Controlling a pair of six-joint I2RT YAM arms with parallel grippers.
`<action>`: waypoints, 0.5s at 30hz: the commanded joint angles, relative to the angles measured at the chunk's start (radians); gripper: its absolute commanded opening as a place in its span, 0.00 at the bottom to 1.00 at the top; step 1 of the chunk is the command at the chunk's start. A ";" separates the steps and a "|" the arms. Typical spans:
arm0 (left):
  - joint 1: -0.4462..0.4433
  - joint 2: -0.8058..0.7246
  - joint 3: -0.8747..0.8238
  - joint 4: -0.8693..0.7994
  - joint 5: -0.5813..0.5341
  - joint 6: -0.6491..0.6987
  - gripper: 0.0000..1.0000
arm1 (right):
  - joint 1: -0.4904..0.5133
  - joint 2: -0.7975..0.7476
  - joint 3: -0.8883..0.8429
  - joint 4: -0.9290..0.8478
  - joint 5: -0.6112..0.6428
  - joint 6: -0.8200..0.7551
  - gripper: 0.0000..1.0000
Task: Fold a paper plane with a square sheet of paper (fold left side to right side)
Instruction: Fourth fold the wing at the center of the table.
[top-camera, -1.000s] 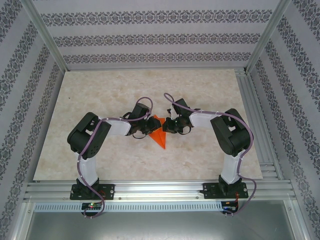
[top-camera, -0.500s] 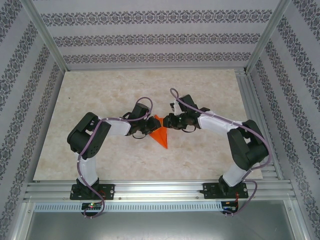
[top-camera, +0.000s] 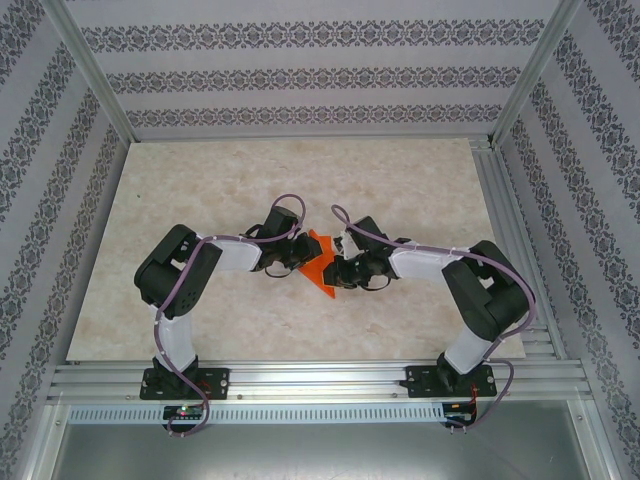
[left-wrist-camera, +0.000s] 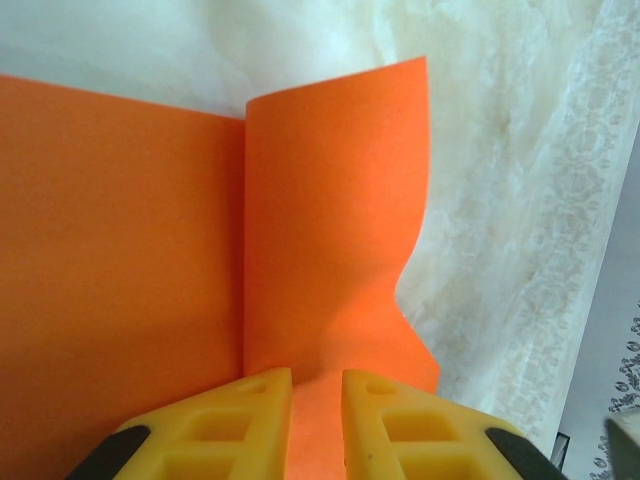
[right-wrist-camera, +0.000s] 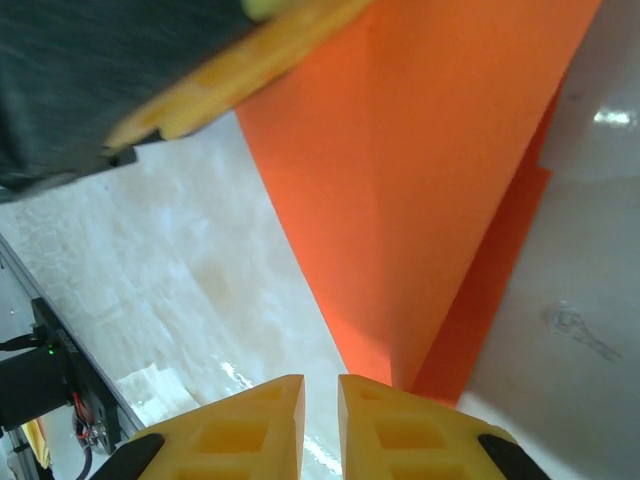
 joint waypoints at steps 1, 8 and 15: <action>-0.002 0.014 -0.012 -0.019 -0.020 0.020 0.23 | 0.007 0.017 -0.013 0.041 -0.021 0.006 0.17; -0.002 0.013 -0.012 -0.021 -0.020 0.023 0.23 | 0.004 0.059 0.007 0.052 -0.028 -0.023 0.16; -0.003 0.013 -0.014 -0.025 -0.021 0.026 0.23 | -0.013 0.078 0.028 0.007 -0.014 -0.073 0.16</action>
